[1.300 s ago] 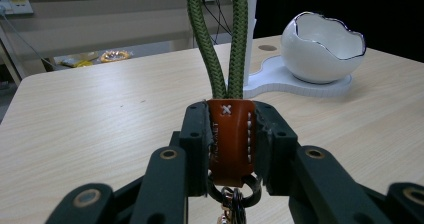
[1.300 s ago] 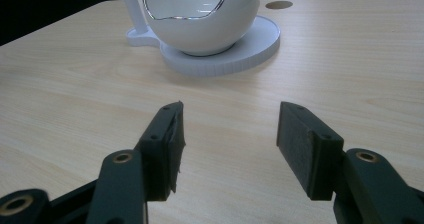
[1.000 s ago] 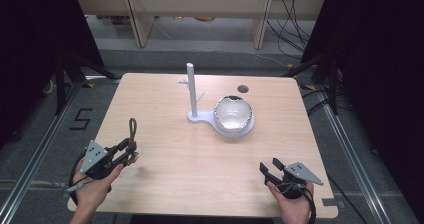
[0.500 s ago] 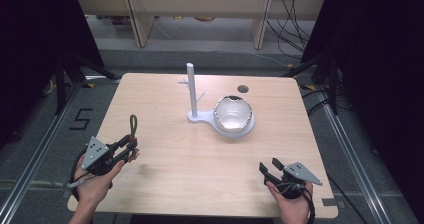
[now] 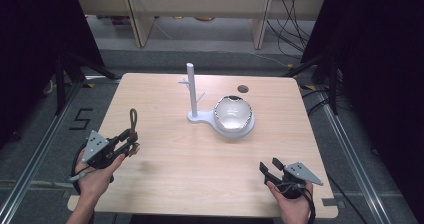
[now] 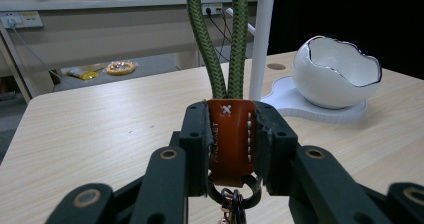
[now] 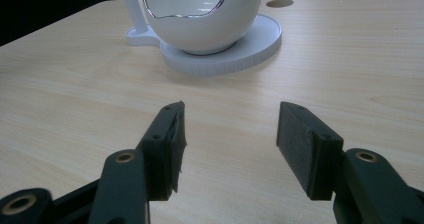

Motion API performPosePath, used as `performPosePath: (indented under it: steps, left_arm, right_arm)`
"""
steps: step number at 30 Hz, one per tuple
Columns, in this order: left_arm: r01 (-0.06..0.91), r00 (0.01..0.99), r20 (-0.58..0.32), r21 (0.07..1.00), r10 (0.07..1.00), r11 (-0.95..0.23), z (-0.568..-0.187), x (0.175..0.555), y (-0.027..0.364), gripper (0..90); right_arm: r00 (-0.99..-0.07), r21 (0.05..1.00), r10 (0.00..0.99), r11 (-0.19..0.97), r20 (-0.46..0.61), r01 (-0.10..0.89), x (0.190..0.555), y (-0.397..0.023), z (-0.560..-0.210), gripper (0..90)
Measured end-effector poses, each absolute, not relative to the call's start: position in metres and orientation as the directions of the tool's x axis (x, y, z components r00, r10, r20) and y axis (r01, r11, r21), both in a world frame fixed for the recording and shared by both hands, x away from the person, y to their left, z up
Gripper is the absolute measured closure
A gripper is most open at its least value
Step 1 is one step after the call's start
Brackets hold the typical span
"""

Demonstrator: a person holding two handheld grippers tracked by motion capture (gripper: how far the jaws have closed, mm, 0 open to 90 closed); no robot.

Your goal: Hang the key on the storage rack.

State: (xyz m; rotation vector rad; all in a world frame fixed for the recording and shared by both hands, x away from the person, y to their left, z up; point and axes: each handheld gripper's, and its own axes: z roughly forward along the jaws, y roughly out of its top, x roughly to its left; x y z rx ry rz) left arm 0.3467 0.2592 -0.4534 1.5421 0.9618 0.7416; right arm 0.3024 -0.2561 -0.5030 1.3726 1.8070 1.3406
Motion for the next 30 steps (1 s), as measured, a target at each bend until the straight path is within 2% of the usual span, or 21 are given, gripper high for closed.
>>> performPosePath:
  steps: [30]
  left_arm:
    - [0.173,0.482,-0.049,0.984,0.875,-0.041,-0.445,0.368,0.247,68.5]
  right_arm:
    - [-0.369,0.906,0.912,-0.004,0.177,0.424,0.302,-0.258,-0.502,45.0]
